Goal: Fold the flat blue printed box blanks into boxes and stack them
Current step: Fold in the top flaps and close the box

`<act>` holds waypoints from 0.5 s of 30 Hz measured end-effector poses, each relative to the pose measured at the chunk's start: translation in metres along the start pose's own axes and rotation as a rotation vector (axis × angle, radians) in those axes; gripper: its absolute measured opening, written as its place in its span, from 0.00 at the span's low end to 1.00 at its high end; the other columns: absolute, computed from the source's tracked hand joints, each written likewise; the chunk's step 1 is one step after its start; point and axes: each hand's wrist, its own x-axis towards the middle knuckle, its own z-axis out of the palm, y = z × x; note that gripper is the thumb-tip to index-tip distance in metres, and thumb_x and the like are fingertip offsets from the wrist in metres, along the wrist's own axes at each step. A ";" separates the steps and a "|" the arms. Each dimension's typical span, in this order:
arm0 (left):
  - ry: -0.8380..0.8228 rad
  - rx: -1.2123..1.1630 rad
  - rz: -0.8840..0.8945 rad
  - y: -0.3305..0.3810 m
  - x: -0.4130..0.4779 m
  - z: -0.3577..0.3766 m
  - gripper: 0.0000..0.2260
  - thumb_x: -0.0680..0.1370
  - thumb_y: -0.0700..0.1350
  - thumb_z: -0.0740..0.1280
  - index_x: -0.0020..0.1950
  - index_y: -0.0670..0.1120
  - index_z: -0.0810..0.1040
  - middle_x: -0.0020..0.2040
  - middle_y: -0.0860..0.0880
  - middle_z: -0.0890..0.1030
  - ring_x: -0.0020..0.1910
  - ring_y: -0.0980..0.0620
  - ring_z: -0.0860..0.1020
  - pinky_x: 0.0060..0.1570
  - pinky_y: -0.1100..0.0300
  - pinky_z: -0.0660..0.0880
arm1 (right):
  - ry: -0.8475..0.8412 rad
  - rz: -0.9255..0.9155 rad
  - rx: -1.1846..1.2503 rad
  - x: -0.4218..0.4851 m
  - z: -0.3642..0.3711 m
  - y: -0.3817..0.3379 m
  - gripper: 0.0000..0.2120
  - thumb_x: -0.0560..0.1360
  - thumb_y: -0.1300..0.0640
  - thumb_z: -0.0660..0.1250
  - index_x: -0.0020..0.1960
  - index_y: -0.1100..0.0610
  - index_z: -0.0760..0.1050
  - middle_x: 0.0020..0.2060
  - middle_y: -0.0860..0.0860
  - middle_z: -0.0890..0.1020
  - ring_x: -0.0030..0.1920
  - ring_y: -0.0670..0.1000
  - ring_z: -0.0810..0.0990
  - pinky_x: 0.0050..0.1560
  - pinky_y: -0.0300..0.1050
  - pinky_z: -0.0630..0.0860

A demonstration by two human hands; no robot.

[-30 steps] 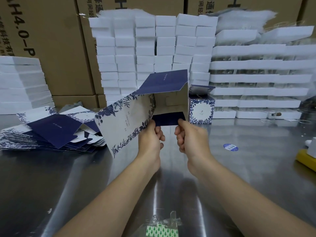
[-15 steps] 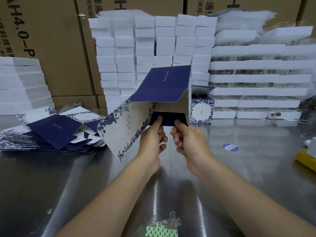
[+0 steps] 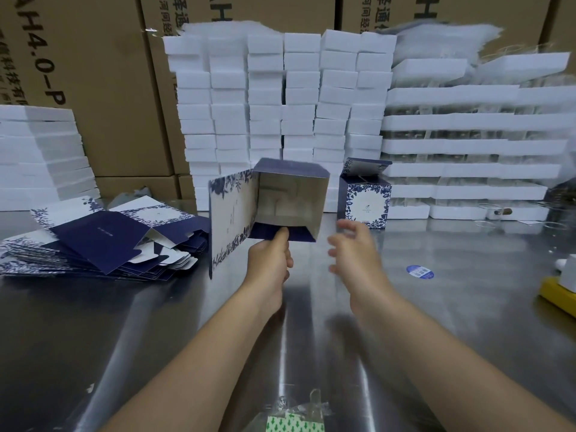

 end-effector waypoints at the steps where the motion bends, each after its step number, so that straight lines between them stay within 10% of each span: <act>1: 0.015 0.017 -0.016 0.000 0.003 -0.003 0.17 0.83 0.50 0.66 0.36 0.48 0.68 0.24 0.54 0.68 0.30 0.51 0.64 0.32 0.58 0.61 | 0.058 -0.047 0.015 0.003 -0.003 -0.002 0.11 0.84 0.55 0.61 0.65 0.47 0.74 0.57 0.49 0.80 0.53 0.50 0.80 0.60 0.54 0.78; 4: 0.036 0.087 -0.023 0.000 0.011 -0.010 0.15 0.83 0.48 0.66 0.37 0.47 0.70 0.25 0.52 0.70 0.28 0.52 0.66 0.28 0.60 0.62 | 0.113 -0.169 0.093 0.009 -0.014 -0.012 0.11 0.85 0.42 0.58 0.60 0.42 0.77 0.56 0.37 0.80 0.61 0.47 0.79 0.69 0.55 0.75; 10: 0.021 0.282 0.036 -0.001 0.013 -0.008 0.14 0.82 0.49 0.66 0.40 0.43 0.71 0.37 0.42 0.72 0.31 0.47 0.66 0.32 0.56 0.63 | 0.054 -0.471 -0.079 0.003 -0.022 -0.016 0.15 0.85 0.37 0.55 0.64 0.36 0.77 0.60 0.30 0.78 0.64 0.29 0.72 0.61 0.26 0.65; 15: -0.021 0.342 0.121 -0.002 0.007 -0.004 0.16 0.81 0.48 0.66 0.37 0.41 0.72 0.34 0.42 0.71 0.34 0.45 0.67 0.35 0.53 0.62 | 0.069 -0.519 -0.173 0.009 -0.021 -0.010 0.10 0.86 0.46 0.61 0.58 0.42 0.81 0.56 0.39 0.80 0.60 0.38 0.77 0.62 0.41 0.73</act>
